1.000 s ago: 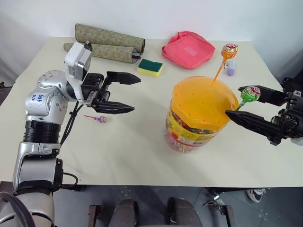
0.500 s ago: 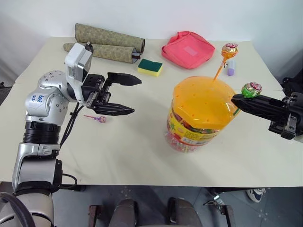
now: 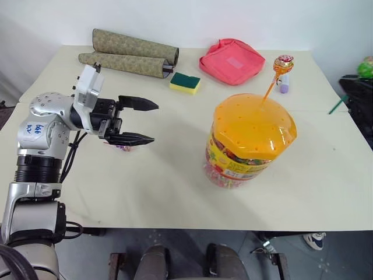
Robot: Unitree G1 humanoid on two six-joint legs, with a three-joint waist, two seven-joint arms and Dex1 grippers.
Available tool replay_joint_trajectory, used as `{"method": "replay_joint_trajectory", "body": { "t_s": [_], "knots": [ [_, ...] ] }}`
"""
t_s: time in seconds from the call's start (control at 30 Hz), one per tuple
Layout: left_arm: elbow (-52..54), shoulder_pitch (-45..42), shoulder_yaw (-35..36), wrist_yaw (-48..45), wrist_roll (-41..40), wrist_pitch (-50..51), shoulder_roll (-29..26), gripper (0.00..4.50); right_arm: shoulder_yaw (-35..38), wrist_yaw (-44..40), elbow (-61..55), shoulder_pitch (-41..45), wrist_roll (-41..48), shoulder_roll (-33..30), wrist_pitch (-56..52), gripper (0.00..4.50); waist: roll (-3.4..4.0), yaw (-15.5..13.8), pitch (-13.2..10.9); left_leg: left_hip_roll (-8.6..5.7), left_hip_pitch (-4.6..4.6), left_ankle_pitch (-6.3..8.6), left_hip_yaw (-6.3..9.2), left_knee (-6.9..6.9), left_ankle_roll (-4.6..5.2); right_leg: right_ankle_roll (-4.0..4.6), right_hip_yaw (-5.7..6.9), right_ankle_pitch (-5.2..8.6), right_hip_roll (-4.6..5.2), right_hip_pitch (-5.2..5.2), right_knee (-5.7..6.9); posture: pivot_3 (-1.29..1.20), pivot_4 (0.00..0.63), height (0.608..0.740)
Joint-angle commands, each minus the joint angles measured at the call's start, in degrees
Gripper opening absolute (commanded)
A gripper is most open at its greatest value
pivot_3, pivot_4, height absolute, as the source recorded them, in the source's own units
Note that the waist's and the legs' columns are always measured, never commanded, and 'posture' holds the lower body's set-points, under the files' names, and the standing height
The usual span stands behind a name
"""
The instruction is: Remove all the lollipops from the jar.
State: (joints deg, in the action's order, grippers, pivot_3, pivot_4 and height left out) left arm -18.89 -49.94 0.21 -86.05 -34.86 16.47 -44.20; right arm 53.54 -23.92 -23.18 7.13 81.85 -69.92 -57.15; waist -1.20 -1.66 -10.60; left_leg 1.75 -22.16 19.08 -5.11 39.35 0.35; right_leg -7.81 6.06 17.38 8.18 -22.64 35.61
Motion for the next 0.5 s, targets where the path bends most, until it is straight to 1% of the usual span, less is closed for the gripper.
{"method": "replay_joint_trajectory", "body": {
  "t_s": [0.03, 0.1, 0.23, 0.37, 0.5],
  "knots": [
    [1.92, 0.65, 2.23, -3.80, -0.67, -0.21, -1.10, 4.50, 3.73, -4.20, 5.92, -6.32, -8.92, -2.30, -5.49, 0.01, -0.03, 0.00, 0.02, -0.01, 0.00, 0.01, -0.01, 0.00, 0.02, 0.00, 0.00, 0.00, 0.01, 0.00, 0.00, 0.00, 0.150, 0.740],
    [2.63, 1.32, 2.85, -2.98, -0.84, 0.20, -1.07, 4.50, 1.97, -5.97, 8.32, -9.56, -13.81, -1.62, -5.10, 0.01, -0.04, 0.12, 0.03, 0.00, 0.00, 0.03, -0.02, 0.00, 0.05, 0.00, 0.00, 0.00, 0.01, 0.00, -0.02, 0.00, 0.150, 0.740],
    [2.92, 1.66, 5.94, -1.08, -2.97, 1.76, -0.83, 4.50, -4.50, -7.38, 11.36, -10.82, -19.51, 0.13, -4.26, 0.01, -0.04, 0.38, 0.03, 0.00, 0.00, 0.03, -0.07, -0.01, 0.05, -0.02, -0.04, -0.01, 0.01, -0.05, 0.00, 0.00, 0.150, 0.740],
    [2.44, 2.07, 9.35, -0.26, -4.58, 3.17, -1.30, 4.50, -11.14, -7.78, 14.86, -9.74, -24.88, 1.73, -3.90, 0.01, -0.04, 0.67, 0.03, 0.01, 0.01, 0.03, -0.09, -0.02, 0.05, -0.02, -0.04, -0.01, 0.00, -0.06, 0.00, 0.00, 0.150, 0.740],
    [2.99, 3.08, 12.19, 0.35, -5.46, 4.33, -1.31, 4.50, -17.81, -8.42, 19.31, -6.81, -29.43, 2.85, -4.07, 0.01, -0.03, 0.60, 0.02, 0.01, 0.00, 0.03, -0.09, -0.02, 0.05, -0.02, -0.04, -0.01, 0.00, -0.07, 0.00, 0.00, 0.150, 0.740]
  ]
}}
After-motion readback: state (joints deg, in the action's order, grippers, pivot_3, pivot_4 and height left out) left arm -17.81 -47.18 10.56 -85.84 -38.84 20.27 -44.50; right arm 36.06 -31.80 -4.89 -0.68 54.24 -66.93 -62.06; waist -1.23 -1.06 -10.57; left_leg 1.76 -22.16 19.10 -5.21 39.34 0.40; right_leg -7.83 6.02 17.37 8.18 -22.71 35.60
